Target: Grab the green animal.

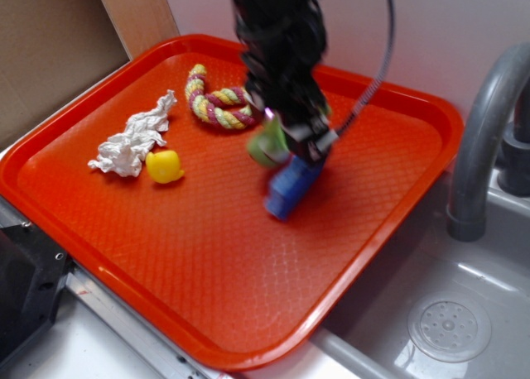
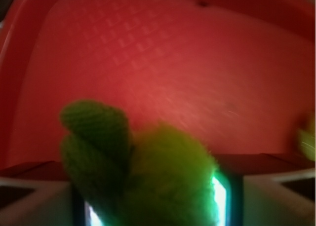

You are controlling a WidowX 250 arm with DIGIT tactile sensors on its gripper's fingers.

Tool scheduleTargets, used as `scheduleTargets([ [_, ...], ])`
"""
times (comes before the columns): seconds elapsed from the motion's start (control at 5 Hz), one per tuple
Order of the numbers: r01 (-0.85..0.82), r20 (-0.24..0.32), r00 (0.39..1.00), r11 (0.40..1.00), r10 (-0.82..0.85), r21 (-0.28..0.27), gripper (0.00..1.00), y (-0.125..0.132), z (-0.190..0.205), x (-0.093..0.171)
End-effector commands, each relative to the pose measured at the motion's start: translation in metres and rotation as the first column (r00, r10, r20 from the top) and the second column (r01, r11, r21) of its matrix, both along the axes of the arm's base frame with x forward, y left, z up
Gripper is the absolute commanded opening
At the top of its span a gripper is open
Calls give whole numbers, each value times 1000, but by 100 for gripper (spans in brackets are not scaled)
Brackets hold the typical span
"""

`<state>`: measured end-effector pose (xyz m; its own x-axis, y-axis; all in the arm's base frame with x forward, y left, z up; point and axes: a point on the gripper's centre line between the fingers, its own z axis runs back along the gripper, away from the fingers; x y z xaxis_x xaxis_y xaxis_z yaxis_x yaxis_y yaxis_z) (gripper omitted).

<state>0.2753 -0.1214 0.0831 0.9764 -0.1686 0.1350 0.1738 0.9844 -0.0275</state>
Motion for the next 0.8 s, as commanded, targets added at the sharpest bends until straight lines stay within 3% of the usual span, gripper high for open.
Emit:
scheduleTargets([
  [0.0, -312, 61, 949, 948, 308, 65, 0, 62, 119, -30],
  [0.2, -439, 95, 898, 892, 430, 110, 0, 88, 160, -71],
  [0.4, -514, 68, 857, 853, 510, 90, 0, 105, 169, -95],
  [0.6, -538, -5, 842, 842, 539, 43, 0, 116, 157, -93],
])
